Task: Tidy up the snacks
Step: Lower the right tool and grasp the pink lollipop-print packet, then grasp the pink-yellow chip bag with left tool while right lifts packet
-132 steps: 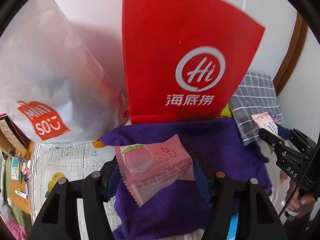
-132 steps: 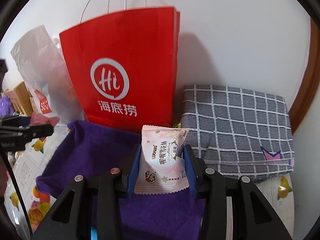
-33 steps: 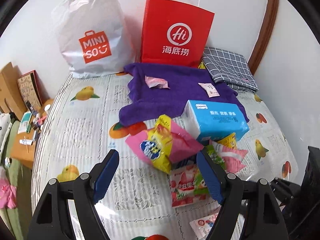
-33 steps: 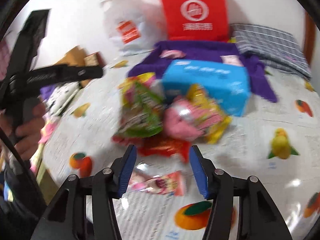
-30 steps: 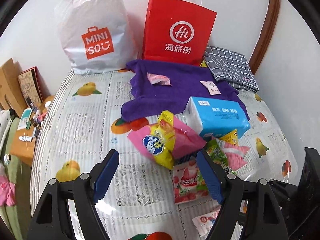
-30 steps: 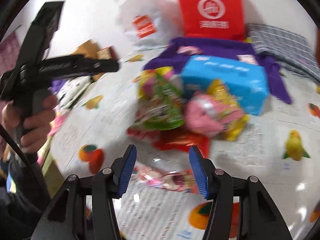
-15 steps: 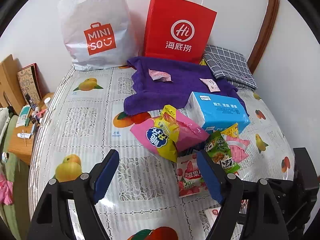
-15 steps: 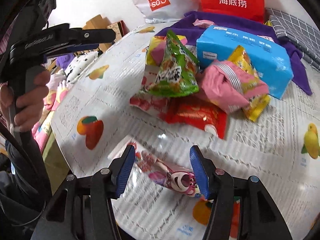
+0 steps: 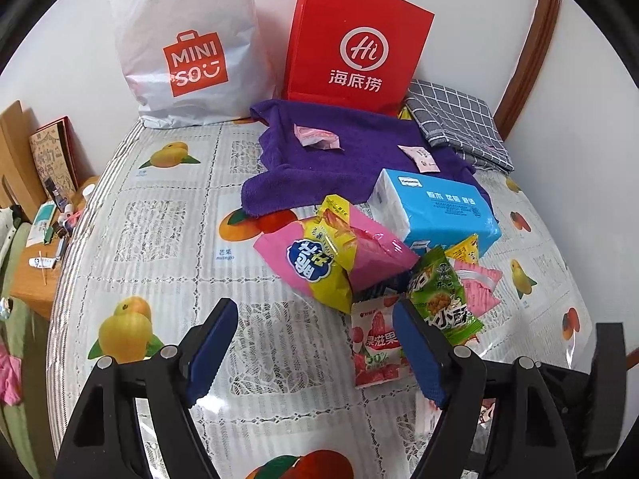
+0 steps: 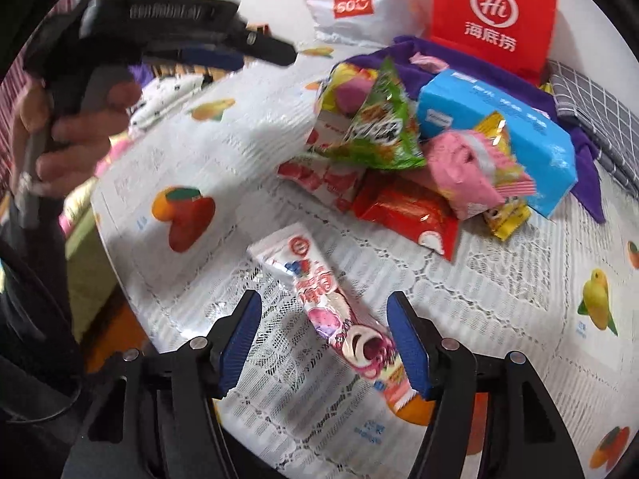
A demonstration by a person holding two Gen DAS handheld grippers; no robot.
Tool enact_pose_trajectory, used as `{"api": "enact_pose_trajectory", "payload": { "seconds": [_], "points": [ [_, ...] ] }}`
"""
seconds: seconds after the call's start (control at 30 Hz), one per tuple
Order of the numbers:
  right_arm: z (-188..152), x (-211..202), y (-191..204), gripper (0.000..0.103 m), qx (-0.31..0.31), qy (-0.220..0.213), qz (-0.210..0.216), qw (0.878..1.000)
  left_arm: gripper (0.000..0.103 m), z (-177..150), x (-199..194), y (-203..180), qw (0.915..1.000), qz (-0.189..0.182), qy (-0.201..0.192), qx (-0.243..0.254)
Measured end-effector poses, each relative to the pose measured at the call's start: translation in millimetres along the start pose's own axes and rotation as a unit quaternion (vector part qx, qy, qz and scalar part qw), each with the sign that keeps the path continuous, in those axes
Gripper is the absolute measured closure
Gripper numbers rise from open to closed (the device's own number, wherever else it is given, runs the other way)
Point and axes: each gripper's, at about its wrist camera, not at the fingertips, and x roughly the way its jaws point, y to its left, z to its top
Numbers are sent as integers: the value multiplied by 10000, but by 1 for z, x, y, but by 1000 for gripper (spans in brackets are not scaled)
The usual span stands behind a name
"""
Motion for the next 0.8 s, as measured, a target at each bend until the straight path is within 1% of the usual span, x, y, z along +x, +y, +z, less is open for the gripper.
{"api": "enact_pose_trajectory", "payload": {
  "seconds": [0.07,0.1,0.13,0.2,0.27,0.4,0.5,0.67,0.8],
  "points": [
    [-2,5,4,49,-116,-1,-114,9999,25,-1,0,3,10000,21,-8,-35],
    [-3,5,6,60,-196,-62,-240,9995,25,-1,0,4,10000,26,-8,-52],
    [-4,3,8,75,-260,-152,-287,9991,25,-2,0,5,10000,29,-10,-74],
    [-6,0,8,80,-279,-229,-347,9987,25,-3,1,8,9999,37,-7,-120],
    [-9,-5,5,81,-246,-401,-580,9972,25,-4,4,11,9999,6,-4,-171],
    [-18,-17,-8,81,-52,-587,-723,9956,25,-4,13,12,9995,-104,21,-293],
    [-26,-28,-25,81,260,-723,-843,9935,25,-2,22,9,9992,-188,64,-340],
    [-39,-41,-65,81,872,-860,-1163,9856,25,6,39,2,9991,-218,141,-341],
    [-42,-44,-100,81,1418,-904,-1394,9759,25,15,48,4,9971,-468,73,-591]
  ]
}}
